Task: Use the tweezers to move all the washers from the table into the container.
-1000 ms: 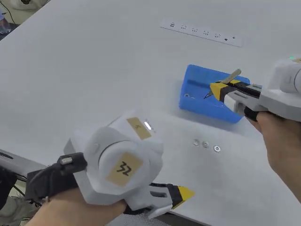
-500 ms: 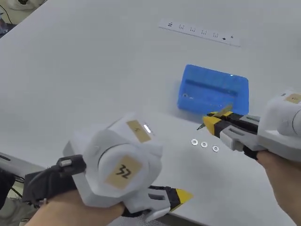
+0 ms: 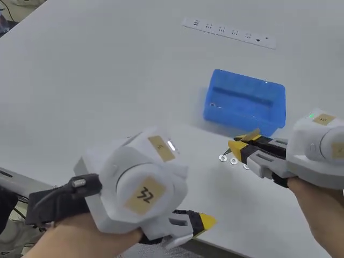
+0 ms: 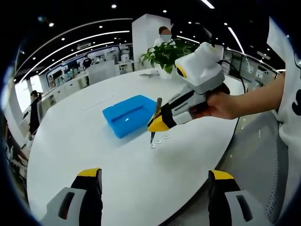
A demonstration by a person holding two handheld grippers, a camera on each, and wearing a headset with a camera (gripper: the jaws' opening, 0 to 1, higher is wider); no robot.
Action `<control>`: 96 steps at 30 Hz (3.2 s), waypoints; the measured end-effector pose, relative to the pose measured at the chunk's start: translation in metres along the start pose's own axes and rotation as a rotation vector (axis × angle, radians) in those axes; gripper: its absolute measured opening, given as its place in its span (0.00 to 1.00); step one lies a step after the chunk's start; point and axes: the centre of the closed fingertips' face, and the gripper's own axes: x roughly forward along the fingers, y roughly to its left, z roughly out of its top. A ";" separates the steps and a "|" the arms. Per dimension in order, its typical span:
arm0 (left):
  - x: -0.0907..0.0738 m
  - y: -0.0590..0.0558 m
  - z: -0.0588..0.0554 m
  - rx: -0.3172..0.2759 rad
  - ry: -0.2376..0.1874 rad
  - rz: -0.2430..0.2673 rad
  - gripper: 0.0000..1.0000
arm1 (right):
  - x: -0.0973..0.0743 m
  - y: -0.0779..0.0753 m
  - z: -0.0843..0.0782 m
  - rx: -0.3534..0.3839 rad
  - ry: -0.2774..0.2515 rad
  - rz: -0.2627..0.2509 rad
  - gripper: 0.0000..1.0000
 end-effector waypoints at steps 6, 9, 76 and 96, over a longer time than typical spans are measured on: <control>0.000 0.001 0.000 0.003 0.002 0.002 0.96 | 0.004 -0.002 -0.005 0.008 0.021 -0.006 0.04; 0.000 0.002 -0.001 0.000 0.002 0.005 0.96 | 0.002 -0.001 -0.005 0.024 0.021 0.005 0.03; 0.003 0.004 -0.009 0.020 0.035 0.010 0.94 | 0.011 -0.002 -0.009 -0.001 0.055 -0.019 0.04; 0.005 0.001 -0.010 0.031 0.040 0.004 0.93 | 0.015 -0.005 -0.012 -0.089 0.046 -0.036 0.02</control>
